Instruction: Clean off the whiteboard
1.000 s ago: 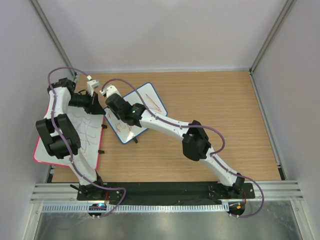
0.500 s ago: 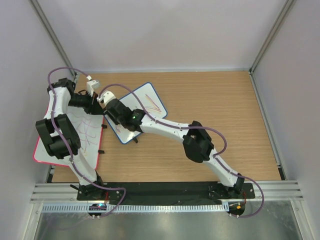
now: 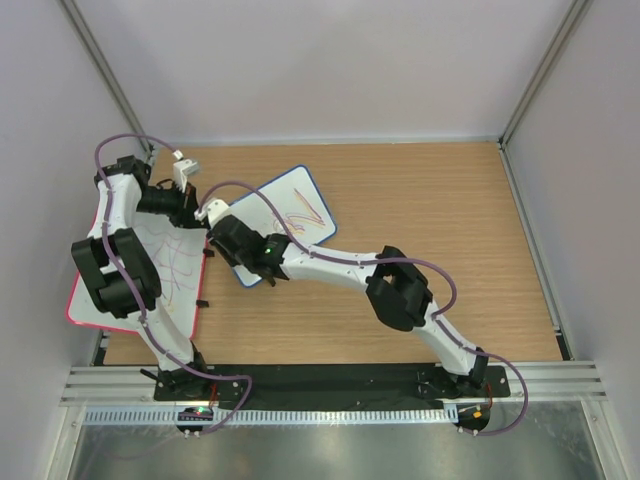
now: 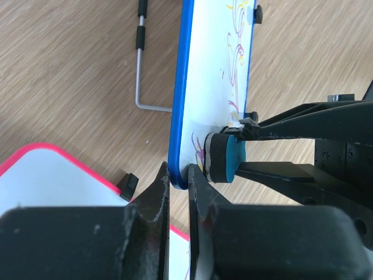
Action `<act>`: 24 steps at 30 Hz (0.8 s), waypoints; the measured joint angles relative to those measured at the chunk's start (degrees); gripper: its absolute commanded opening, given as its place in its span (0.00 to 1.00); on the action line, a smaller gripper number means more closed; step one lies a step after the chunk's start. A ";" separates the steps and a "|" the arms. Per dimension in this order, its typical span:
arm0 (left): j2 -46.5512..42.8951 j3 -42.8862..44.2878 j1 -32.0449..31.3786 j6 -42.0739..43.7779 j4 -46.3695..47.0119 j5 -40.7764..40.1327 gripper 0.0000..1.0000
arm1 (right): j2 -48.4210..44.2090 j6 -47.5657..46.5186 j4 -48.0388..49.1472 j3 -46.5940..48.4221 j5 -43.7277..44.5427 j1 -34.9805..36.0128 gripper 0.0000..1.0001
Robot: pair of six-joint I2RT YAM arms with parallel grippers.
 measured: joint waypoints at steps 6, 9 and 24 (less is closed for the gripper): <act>-0.87 0.00 -0.46 0.24 0.02 1.31 0.00 | 2.58 -0.61 -8.24 8.31 2.47 0.00 0.01; -1.27 0.00 -0.74 0.37 0.09 1.29 0.00 | 4.83 -1.84 -11.02 14.12 3.89 -0.07 0.01; -2.25 0.00 -1.27 0.66 0.24 2.21 0.00 | 6.56 -7.02 -16.13 20.39 6.51 -0.39 0.01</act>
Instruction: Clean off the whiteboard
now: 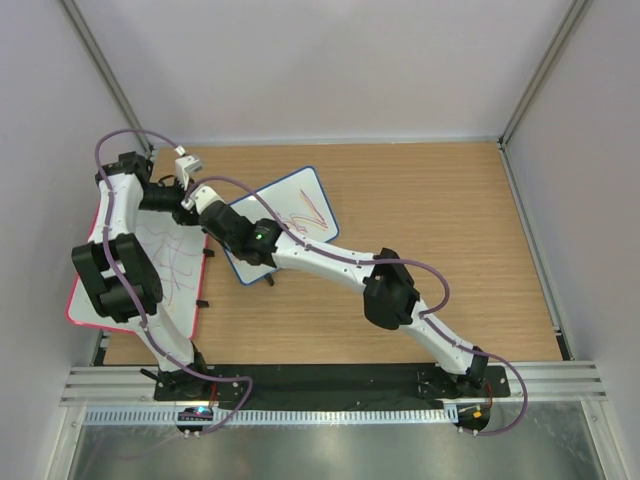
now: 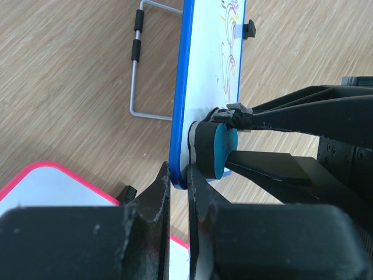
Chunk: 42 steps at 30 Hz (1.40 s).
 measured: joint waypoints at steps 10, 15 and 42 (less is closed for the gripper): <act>-0.26 0.00 -0.20 0.15 0.24 -0.11 0.00 | -0.83 -1.42 1.92 -1.92 1.73 -0.33 0.01; -0.26 0.00 -0.31 -0.22 -0.02 -0.04 0.03 | -6.08 -1.22 8.87 -12.81 0.87 -1.03 0.01; 1.27 -0.79 -0.31 -3.78 7.17 -0.17 0.43 | -10.03 5.44 24.26 -27.80 -5.97 -4.28 0.01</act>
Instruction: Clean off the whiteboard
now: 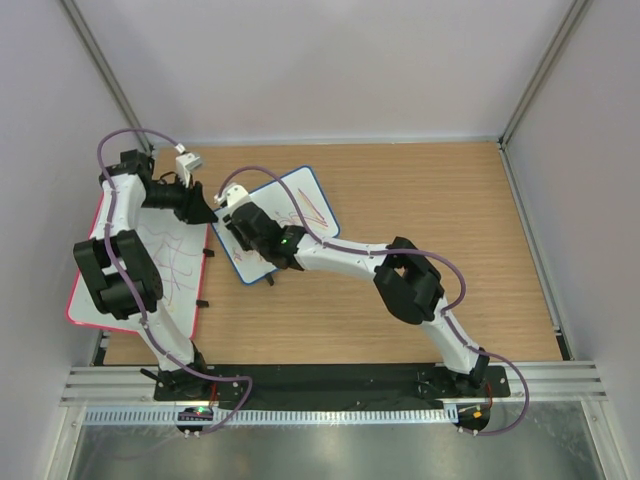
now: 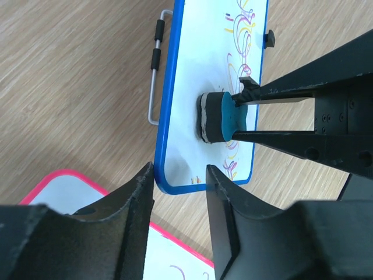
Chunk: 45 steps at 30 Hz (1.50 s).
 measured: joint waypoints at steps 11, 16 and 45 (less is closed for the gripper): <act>0.07 -0.15 1.38 -9.49 6.64 2.51 0.55 | -0.81 1.11 1.18 -2.14 -0.17 -0.04 0.01; 1.73 -0.15 2.78 -12.22 7.98 4.87 0.53 | -1.29 1.29 1.46 -3.19 -0.24 -0.04 0.01; 13.18 8.11 3.08 3.37 -14.27 14.88 0.00 | -2.19 -3.52 -3.32 -2.19 0.24 0.42 0.01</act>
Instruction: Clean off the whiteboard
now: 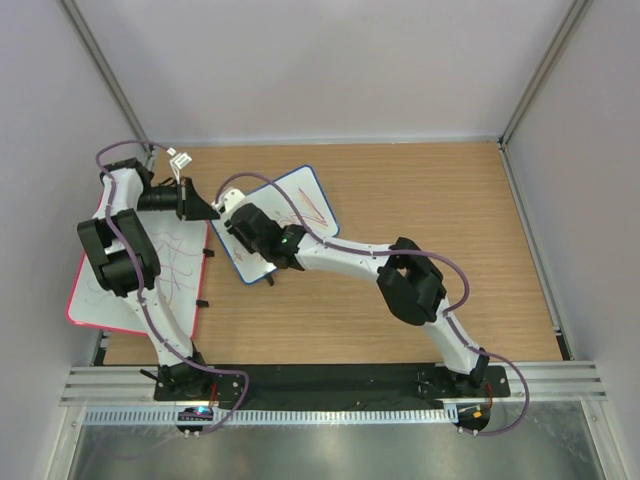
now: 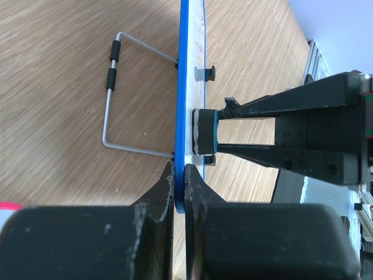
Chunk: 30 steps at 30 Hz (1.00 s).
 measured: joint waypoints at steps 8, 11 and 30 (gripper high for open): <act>0.00 0.09 0.04 0.26 -0.11 -0.39 0.00 | 7.72 -10.78 -10.40 16.02 6.01 2.69 0.01; 0.00 0.11 0.04 0.26 -0.13 -0.42 0.00 | 9.51 -13.64 -12.35 19.37 6.62 3.32 0.01; 0.00 0.17 0.04 -0.26 -0.11 -0.68 0.00 | 10.36 -19.85 -13.20 19.67 6.40 5.27 0.01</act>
